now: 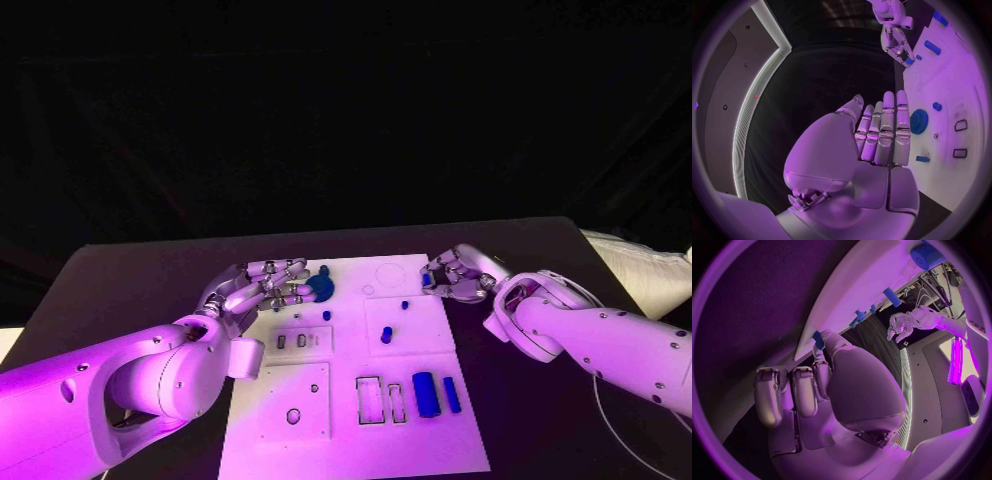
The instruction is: Assemble the parts on the task board
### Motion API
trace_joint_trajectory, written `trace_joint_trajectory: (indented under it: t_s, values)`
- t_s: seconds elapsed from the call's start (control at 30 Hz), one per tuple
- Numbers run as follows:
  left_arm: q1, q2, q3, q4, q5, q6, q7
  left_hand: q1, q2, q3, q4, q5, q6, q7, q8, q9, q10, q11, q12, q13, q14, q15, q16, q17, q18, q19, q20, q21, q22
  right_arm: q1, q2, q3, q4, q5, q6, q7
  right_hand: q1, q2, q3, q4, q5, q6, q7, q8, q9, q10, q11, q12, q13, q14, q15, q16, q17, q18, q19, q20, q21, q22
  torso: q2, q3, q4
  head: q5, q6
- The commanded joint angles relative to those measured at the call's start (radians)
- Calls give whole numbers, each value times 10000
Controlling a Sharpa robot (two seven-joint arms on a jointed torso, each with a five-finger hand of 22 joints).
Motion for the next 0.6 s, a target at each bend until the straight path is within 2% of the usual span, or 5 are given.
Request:
trace_joint_trajectory:
  t_s: [0.03,0.27,0.6]
  values:
    - [8,12,7,22,11,191,45,-29,-96,72,-13,47,-79,17,-22,-8,-43,-1,-32,-11,-19,49,-58,11,158,58,-11,-58,-13,-10,12,3,0,-178,46,-34,-18,49,64,-10,-47,66,3,-5,4,77,-21,30,710,795,-71,38,1218,-37,281,-32,59,1569,3,-1,1,-12,-3]
    - [8,9,7,28,11,186,41,-29,-96,72,-13,47,-79,17,-22,-8,-43,-1,-32,-11,-19,49,-58,11,158,58,-11,-58,-13,-10,20,4,12,-194,-50,-28,-99,70,146,-69,-108,306,-67,62,39,145,-70,157,817,800,-105,45,1237,-44,304,-57,73,1602,3,-1,1,-14,-18]
    - [8,-3,7,26,11,183,45,-29,-96,72,-13,47,-79,17,-22,-8,-43,-1,-32,-11,-19,49,-58,11,158,58,-11,-58,-13,-10,50,24,70,-198,-559,-65,-203,392,401,-241,-299,1092,-400,393,208,323,-338,460,1074,823,-319,88,1346,-71,391,-229,123,1725,-8,-4,9,-4,-49]
